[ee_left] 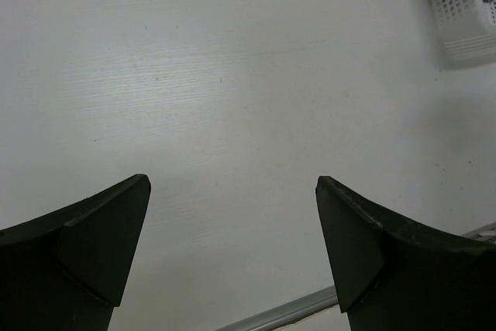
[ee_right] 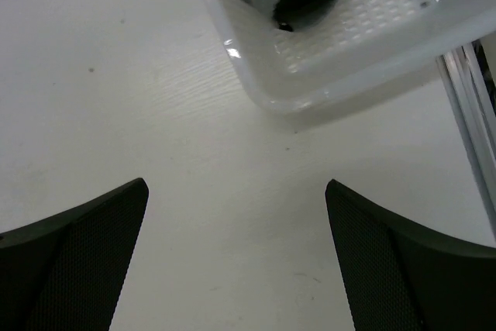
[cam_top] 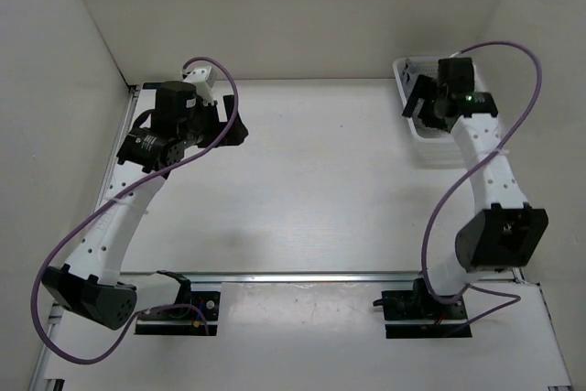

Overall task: Fold and stack the shorts
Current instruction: Grab the shorts from the pile, then move the shorts to the center of the board, then flatten the shorts out

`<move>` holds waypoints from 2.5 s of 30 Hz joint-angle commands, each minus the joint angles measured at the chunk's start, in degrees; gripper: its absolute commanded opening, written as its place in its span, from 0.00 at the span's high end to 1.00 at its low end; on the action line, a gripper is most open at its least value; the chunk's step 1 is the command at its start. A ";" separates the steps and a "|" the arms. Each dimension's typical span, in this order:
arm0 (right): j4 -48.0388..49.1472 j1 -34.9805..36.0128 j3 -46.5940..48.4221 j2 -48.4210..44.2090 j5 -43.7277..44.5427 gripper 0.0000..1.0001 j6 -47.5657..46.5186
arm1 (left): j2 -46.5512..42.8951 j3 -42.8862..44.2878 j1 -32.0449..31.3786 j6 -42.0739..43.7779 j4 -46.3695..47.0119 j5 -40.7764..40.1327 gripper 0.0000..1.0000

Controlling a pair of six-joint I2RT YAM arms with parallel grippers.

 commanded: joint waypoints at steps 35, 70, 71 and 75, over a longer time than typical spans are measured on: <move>-1.34 -12.16 47.80 27.34 -13.93 1.00 1.55 | 19.15 6.11 -0.10 -0.87 -3.60 -1.01 0.00; 5.08 33.64 -24.09 -16.38 -13.80 0.26 5.48 | 29.83 11.89 0.36 -9.40 -10.02 6.20 0.00; 3.42 33.64 -24.09 -15.58 -12.11 0.24 6.37 | 32.05 13.38 -0.79 -8.88 -10.02 6.20 0.00; 4.45 29.69 -27.33 -13.73 -11.99 0.20 7.69 | 42.68 23.63 -6.49 -8.87 -10.54 8.39 0.00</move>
